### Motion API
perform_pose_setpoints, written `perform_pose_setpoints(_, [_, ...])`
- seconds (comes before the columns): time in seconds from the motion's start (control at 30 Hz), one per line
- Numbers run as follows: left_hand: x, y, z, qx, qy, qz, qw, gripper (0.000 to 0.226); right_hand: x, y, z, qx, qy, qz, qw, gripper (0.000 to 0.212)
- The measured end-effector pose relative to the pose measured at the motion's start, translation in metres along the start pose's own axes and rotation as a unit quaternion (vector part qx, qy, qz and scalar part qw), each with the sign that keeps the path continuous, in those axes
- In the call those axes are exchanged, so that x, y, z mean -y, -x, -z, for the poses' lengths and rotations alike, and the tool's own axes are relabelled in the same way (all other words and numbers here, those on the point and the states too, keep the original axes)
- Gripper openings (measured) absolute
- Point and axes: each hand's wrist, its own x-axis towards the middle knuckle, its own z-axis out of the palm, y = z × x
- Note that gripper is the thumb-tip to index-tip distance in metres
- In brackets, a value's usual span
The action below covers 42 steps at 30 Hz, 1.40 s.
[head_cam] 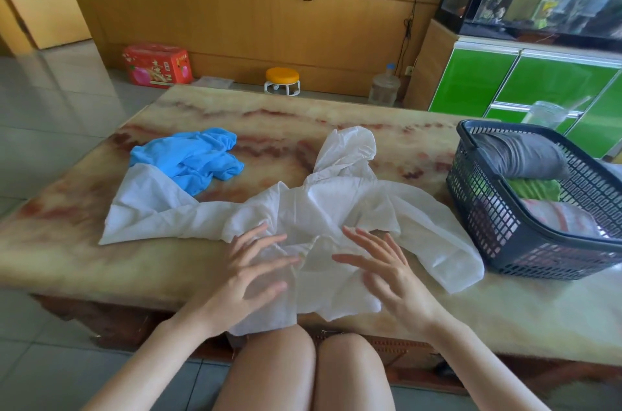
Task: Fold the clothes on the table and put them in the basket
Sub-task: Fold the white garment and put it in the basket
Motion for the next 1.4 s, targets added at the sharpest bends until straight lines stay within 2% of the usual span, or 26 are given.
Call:
perform_pose_setpoints(0.07, [0.013, 0.003, -0.007, 0.043, -0.081, -0.016, 0.996, 0.048, -0.003, 0.006, -0.006, 0.025, 0.088, 0.057, 0.994, 0.048])
perform_pose_setpoints(0.13, [0.021, 0.002, -0.01, 0.036, -0.108, -0.038, 0.993, 0.036, -0.013, 0.01, -0.012, 0.048, 0.158, 0.087, 0.982, 0.051])
perform_pose_setpoints(0.2, [0.023, 0.002, -0.01, -0.01, -0.077, -0.036, 0.996, 0.024, -0.022, 0.013, -0.013, 0.064, 0.185, 0.091, 0.976, 0.038])
perform_pose_setpoints(0.3, [0.018, 0.002, -0.002, -0.107, 0.02, 0.016, 0.994, 0.035, -0.033, 0.015, -0.01, 0.059, 0.221, 0.106, 0.968, 0.013])
perform_pose_setpoints(0.33, [0.014, 0.002, 0.003, -0.134, 0.065, 0.037, 0.988, 0.033, -0.034, 0.016, -0.008, 0.044, 0.219, 0.109, 0.969, 0.01])
perform_pose_setpoints(0.37, [0.01, 0.001, 0.008, -0.166, 0.112, 0.069, 0.977, 0.027, -0.03, 0.017, -0.003, 0.026, 0.168, 0.085, 0.982, 0.01])
perform_pose_setpoints(0.43, [-0.004, -0.005, 0.019, -0.228, 0.223, 0.162, 0.934, 0.018, -0.013, 0.015, 0.016, -0.005, -0.039, -0.01, 0.999, 0.006])
perform_pose_setpoints(0.5, [-0.003, -0.008, 0.025, -0.308, 0.281, 0.256, 0.872, 0.016, 0.003, 0.012, 0.037, -0.051, -0.207, -0.055, 0.976, 0.017])
perform_pose_setpoints(0.57, [0.004, -0.011, 0.033, -0.356, 0.372, 0.327, 0.793, 0.017, 0.01, 0.008, 0.054, -0.131, -0.287, -0.056, 0.947, 0.019])
perform_pose_setpoints(0.6, [0.006, -0.013, 0.036, -0.366, 0.42, 0.339, 0.759, 0.027, 0.009, 0.006, 0.059, -0.165, -0.309, -0.063, 0.934, 0.018])
perform_pose_setpoints(0.67, [0.006, -0.018, 0.039, -0.369, 0.476, 0.353, 0.716, 0.031, 0.003, 0.002, 0.06, -0.212, -0.325, -0.096, 0.917, 0.017])
perform_pose_setpoints(0.73, [0.004, -0.021, 0.034, -0.359, 0.453, 0.387, 0.718, 0.028, -0.006, -0.002, 0.053, -0.246, -0.28, -0.163, 0.913, 0.016])
perform_pose_setpoints(0.8, [0.008, -0.018, 0.025, -0.339, 0.356, 0.429, 0.758, 0.021, -0.024, -0.004, 0.04, -0.255, -0.144, -0.25, 0.923, 0.022])
perform_pose_setpoints(0.83, [0.01, -0.014, 0.02, -0.312, 0.307, 0.442, 0.783, 0.016, -0.031, -0.003, 0.032, -0.231, -0.069, -0.277, 0.93, 0.025])
perform_pose_setpoints(0.87, [0.011, -0.01, 0.016, -0.281, 0.275, 0.441, 0.806, 0.02, -0.035, -0.002, 0.025, -0.189, -0.02, -0.281, 0.941, 0.031])
perform_pose_setpoints(0.93, [0.009, -0.004, 0.01, -0.219, 0.249, 0.394, 0.857, 0.041, -0.037, 0.003, 0.011, -0.107, 0.011, -0.237, 0.966, 0.044])
perform_pose_setpoints(1.0, [-0.002, -0.004, 0.01, -0.17, 0.259, 0.357, 0.881, 0.045, -0.036, 0.006, 0.005, -0.067, 0.019, -0.212, 0.975, 0.04])
perform_pose_setpoints(1.07, [-0.01, -0.006, 0.011, -0.158, 0.294, 0.348, 0.876, 0.026, -0.034, 0.007, 0.003, -0.073, -0.004, -0.223, 0.972, 0.026])
perform_pose_setpoints(1.1, [-0.011, -0.008, 0.011, -0.154, 0.309, 0.355, 0.869, 0.014, -0.037, 0.007, 0.002, -0.078, -0.011, -0.238, 0.968, 0.028])
perform_pose_setpoints(1.13, [-0.011, -0.009, 0.012, -0.14, 0.314, 0.365, 0.865, 0.014, -0.039, 0.007, 0.003, -0.078, -0.002, -0.251, 0.965, 0.038])
perform_pose_setpoints(1.2, [-0.008, -0.01, 0.013, -0.1, 0.299, 0.382, 0.869, 0.037, -0.044, 0.006, 0.006, -0.062, -0.003, -0.272, 0.96, 0.064])
perform_pose_setpoints(1.27, [-0.005, -0.008, 0.015, -0.084, 0.292, 0.385, 0.871, 0.047, -0.046, 0.005, 0.008, -0.069, -0.066, -0.286, 0.954, 0.082])
perform_pose_setpoints(1.33, [-0.004, -0.003, 0.019, -0.077, 0.311, 0.378, 0.868, 0.048, -0.047, 0.008, 0.009, -0.072, -0.116, -0.273, 0.952, 0.073])
perform_pose_setpoints(1.4, [-0.001, 0.003, 0.024, -0.046, 0.335, 0.371, 0.865, 0.064, -0.046, 0.015, 0.017, -0.014, -0.098, -0.258, 0.961, 0.056])
